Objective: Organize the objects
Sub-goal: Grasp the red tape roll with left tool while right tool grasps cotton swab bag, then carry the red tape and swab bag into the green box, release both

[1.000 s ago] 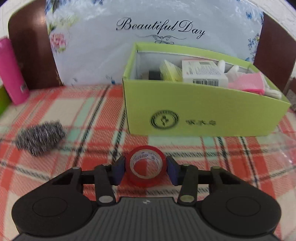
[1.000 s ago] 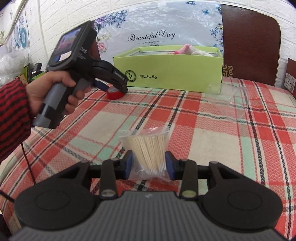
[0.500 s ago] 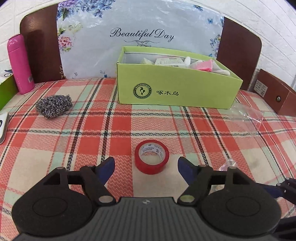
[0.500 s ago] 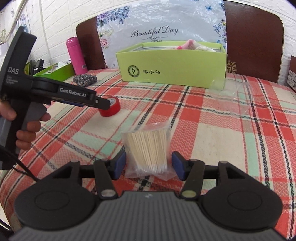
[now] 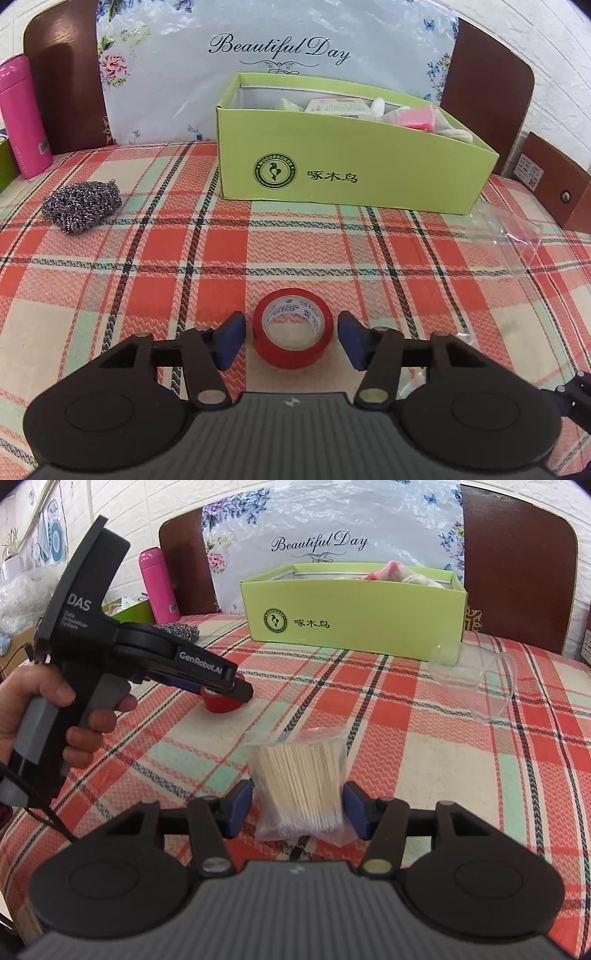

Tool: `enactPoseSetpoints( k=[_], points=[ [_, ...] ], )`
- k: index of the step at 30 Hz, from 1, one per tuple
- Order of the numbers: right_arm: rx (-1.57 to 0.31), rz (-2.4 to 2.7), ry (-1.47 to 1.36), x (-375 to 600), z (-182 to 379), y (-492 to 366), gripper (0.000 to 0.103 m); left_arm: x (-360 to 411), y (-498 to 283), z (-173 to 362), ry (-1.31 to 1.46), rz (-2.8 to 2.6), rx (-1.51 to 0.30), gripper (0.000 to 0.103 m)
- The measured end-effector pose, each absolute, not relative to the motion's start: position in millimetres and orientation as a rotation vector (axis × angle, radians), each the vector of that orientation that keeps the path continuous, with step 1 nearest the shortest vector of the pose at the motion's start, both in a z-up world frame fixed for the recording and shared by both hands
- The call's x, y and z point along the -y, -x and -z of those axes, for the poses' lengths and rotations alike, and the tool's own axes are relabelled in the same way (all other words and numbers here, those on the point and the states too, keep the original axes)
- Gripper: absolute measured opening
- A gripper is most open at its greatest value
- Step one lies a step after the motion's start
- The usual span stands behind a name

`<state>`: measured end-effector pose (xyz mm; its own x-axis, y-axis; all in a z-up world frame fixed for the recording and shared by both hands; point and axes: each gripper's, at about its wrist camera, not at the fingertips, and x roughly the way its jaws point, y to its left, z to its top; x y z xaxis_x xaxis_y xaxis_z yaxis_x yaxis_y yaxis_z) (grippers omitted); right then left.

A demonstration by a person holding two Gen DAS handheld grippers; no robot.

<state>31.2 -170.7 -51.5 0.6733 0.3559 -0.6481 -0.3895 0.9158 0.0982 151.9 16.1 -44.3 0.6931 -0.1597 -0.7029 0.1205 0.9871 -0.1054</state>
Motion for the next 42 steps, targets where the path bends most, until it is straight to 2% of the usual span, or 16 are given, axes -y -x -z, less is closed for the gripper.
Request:
enactPoseSetpoints(
  k=[7,8,9,11,15,27,36,42],
  points=[
    [-0.716,-0.418,0.066,166.2,55.5,-33.6,0.053,-15.2,-157.2,46.2,0.049,0.170,-0.790,0.062],
    [-0.713,-0.415,0.078,165.3,56.2,-32.9,0.044,-14.5,-156.6,46.8,0.041,0.170,-0.787,0.058],
    [-0.709,-0.419,0.096,163.9,56.3,-31.9,0.041,-13.9,-155.8,47.3,0.030,0.172,-0.785,0.049],
    [-0.707,-0.426,0.098,162.5,55.5,-30.6,0.032,-13.8,-154.2,47.1,0.024,0.177,-0.781,0.049],
    [-0.712,-0.423,0.058,166.5,51.0,-31.2,0.026,-17.0,-147.4,42.2,0.054,0.196,-0.786,0.049],
    [-0.517,-0.395,-0.018,205.4,-28.3,-57.9,0.025,-9.0,-133.2,-43.9,0.033,0.283,-0.580,0.049],
    [-0.405,-0.331,-0.050,219.9,-76.1,-121.8,0.025,4.8,-170.1,-92.6,-0.035,0.284,-0.472,0.049],
    [-0.393,-0.286,-0.063,215.5,-82.6,-186.5,0.025,7.4,-215.5,-96.8,-0.039,0.242,-0.474,0.049]
  ],
)
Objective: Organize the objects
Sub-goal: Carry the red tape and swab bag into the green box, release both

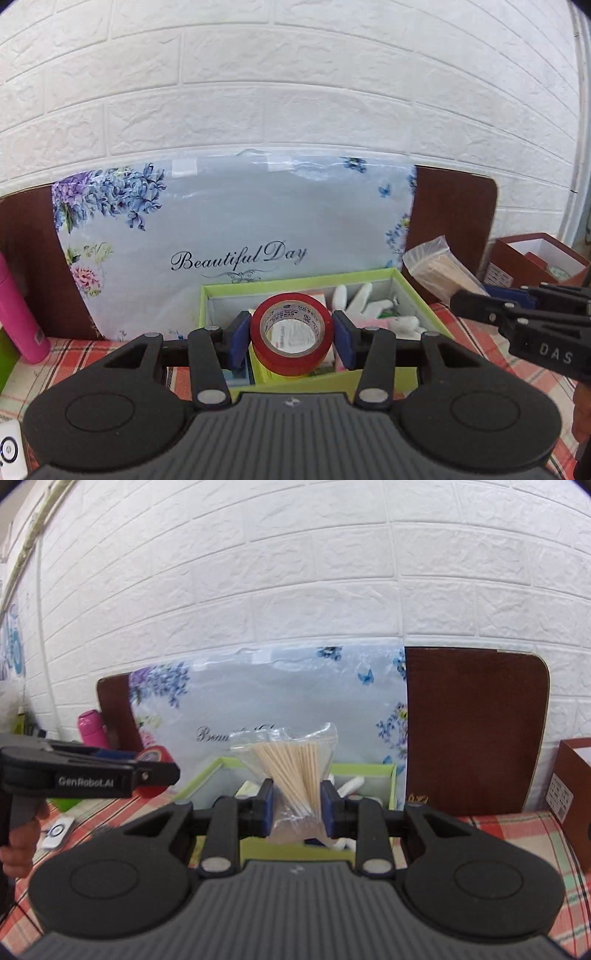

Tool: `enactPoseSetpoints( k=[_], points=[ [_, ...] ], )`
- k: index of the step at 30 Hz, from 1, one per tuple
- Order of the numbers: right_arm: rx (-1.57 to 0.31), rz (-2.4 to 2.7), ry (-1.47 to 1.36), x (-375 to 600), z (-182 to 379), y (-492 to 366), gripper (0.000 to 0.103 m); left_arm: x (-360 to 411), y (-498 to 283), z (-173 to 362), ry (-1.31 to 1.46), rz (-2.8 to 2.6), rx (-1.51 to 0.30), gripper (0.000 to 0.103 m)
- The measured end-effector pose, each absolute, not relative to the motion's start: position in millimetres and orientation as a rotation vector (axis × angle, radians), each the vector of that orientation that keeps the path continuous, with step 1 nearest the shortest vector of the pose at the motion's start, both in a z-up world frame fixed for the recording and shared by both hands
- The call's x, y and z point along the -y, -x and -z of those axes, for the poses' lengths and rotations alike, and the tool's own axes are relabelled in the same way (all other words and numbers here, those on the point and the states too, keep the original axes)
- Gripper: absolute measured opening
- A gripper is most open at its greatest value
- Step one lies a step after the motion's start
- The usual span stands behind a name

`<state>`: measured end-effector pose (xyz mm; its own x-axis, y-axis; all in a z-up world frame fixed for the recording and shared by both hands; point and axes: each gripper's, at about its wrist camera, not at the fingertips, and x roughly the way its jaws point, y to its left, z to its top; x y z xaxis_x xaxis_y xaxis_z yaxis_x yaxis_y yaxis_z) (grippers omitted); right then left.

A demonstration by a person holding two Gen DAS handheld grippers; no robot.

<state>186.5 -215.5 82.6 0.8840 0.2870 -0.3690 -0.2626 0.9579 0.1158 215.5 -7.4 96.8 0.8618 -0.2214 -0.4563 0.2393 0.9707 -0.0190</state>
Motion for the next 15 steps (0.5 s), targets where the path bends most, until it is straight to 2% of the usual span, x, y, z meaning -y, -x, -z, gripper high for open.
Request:
enactPoseSetpoints(
  k=[9,10,11,12,15],
  points=[
    [-0.434,-0.235,-0.044,201.3,-40.2,-265.1,0.028,2.6,-286.9,-62.3,-0.041,0.187,-0.549,0.050],
    [-0.448,-0.228,-0.037,200.0,-32.0,-271.7,0.038,2.9,-291.7,-55.6,-0.047,0.186,-0.552,0.053],
    [-0.466,-0.224,-0.027,198.9,-24.6,-276.6,0.055,2.9,-294.6,-49.7,-0.053,0.181,-0.554,0.066],
    [-0.484,-0.223,-0.019,198.6,-17.0,-279.4,0.061,2.6,-296.5,-43.1,-0.059,0.161,-0.556,0.077],
    [-0.491,-0.225,0.002,201.2,-3.7,-272.9,0.071,-2.3,-292.7,-28.6,-0.069,0.114,-0.547,0.080]
  ],
)
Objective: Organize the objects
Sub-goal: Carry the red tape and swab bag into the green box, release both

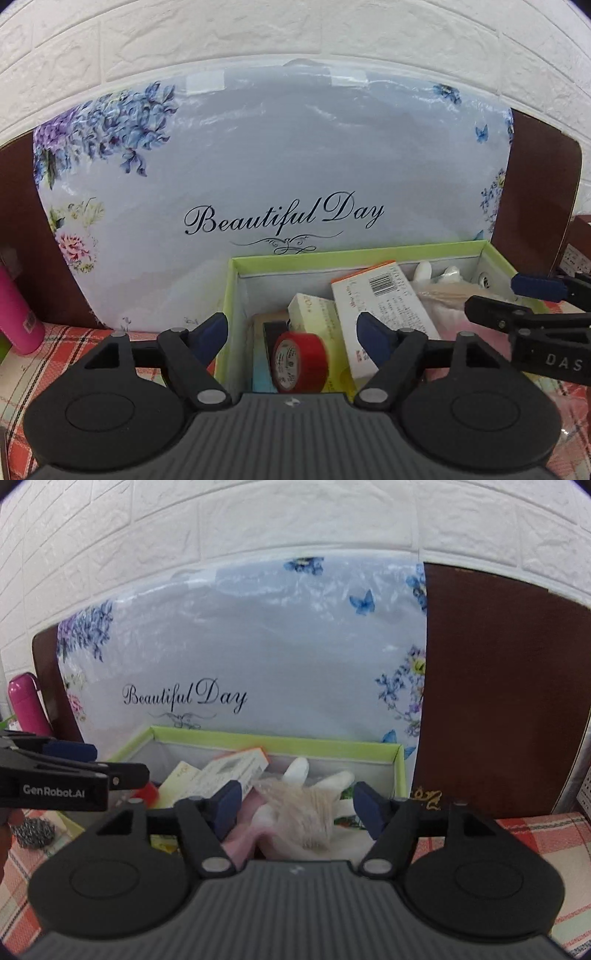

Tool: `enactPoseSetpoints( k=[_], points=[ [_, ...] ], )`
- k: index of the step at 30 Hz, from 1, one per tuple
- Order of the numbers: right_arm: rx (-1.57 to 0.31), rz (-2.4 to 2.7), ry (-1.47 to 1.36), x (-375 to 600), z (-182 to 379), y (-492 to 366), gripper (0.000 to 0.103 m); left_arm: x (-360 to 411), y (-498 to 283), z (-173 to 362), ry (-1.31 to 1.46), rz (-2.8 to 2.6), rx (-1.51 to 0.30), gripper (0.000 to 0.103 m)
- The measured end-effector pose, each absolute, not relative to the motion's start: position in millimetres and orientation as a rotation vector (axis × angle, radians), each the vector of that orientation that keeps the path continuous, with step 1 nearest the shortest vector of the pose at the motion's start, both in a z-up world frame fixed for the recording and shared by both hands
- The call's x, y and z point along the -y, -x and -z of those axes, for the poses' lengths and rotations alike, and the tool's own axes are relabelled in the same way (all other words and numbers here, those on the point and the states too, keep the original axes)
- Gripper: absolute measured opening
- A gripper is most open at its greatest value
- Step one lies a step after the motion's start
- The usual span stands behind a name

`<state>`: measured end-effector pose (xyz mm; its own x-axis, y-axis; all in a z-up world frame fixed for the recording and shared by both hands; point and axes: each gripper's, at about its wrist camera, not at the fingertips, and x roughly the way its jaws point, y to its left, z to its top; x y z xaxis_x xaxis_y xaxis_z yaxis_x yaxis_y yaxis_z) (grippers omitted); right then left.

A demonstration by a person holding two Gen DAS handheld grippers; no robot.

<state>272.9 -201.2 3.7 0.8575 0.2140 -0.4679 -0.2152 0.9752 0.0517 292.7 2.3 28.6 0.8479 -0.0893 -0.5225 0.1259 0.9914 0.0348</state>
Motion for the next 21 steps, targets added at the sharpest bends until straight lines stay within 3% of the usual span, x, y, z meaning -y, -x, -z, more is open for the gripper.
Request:
enactPoseSetpoints(
  k=[2,9,21],
  points=[
    [-0.462,-0.199,0.012,203.5,-1.0,-265.4,0.088,-5.6,-288.7,-25.2,-0.060,0.124,-0.558,0.080],
    [-0.409,-0.173,-0.010,212.0,-21.1,-243.8,0.102,1.7,-268.4,-41.4,-0.067,0.119,-0.536,0.080],
    [-0.323,-0.188,-0.028,218.2,-63.3,-173.3,0.103,19.4,-207.9,-83.5,-0.055,0.118,-0.495,0.089]
  ],
)
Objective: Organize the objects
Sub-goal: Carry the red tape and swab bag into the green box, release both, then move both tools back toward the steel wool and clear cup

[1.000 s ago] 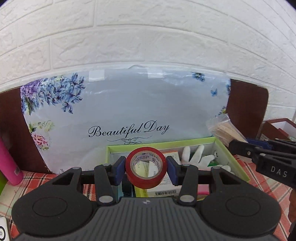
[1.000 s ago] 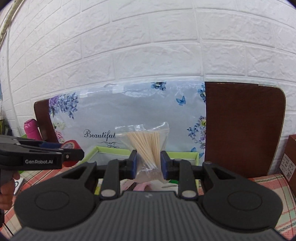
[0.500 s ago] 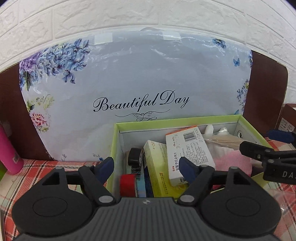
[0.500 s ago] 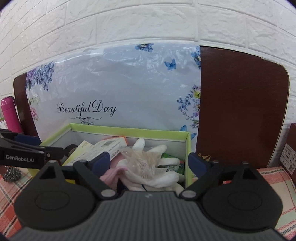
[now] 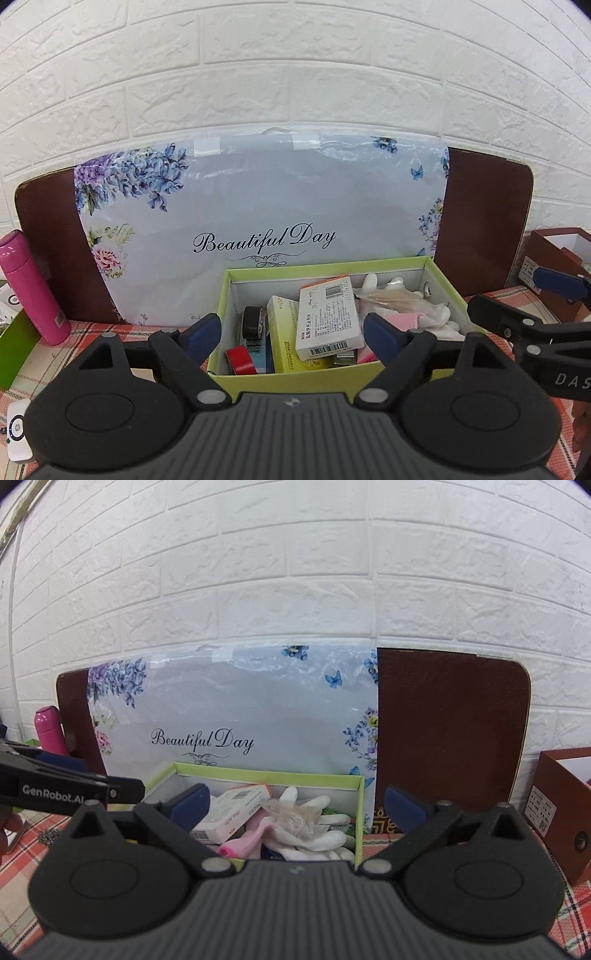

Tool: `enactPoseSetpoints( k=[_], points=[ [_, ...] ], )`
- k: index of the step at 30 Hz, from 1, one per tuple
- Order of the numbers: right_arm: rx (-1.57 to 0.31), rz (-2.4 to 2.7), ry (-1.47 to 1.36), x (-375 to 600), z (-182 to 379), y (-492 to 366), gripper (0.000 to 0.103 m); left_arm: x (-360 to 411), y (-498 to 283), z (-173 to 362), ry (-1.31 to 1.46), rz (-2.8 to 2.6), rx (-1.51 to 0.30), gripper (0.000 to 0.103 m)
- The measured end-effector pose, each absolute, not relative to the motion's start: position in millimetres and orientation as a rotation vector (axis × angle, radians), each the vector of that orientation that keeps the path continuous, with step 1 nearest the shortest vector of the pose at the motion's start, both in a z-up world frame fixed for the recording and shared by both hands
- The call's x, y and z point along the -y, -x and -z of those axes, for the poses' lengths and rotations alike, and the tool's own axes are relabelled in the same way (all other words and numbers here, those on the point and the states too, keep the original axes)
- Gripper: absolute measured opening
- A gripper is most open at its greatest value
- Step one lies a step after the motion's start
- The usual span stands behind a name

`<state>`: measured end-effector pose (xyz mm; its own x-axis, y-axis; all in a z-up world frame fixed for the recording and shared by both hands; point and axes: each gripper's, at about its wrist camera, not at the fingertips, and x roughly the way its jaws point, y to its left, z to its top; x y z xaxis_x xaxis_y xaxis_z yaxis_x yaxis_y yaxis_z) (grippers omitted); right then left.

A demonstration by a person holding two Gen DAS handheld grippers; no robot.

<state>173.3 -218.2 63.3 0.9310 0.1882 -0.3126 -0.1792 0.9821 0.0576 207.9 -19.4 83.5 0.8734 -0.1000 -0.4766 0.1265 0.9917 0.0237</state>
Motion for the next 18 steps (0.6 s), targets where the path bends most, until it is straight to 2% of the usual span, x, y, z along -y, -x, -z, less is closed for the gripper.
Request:
enactPoseSetpoints(
  k=[2,5,11,18],
  points=[
    [-0.314,-0.189,-0.035,220.4,-68.0,-161.5,0.103,18.7,-198.0,-87.1,-0.043,0.124,-0.492,0.090],
    [-0.296,-0.191,-0.052,224.7,-72.5,-140.2,0.103,15.0,-180.2,-90.1,-0.012,0.139,-0.475,0.097],
    [-0.284,-0.172,-0.049,232.2,-70.2,-98.6,0.103,11.8,-142.4,-79.8,-0.008,0.175,-0.452,0.097],
    [-0.313,-0.130,-0.031,241.1,-51.5,-60.1,0.103,5.3,-120.6,-47.4,0.112,0.212,-0.548,0.097]
  ],
)
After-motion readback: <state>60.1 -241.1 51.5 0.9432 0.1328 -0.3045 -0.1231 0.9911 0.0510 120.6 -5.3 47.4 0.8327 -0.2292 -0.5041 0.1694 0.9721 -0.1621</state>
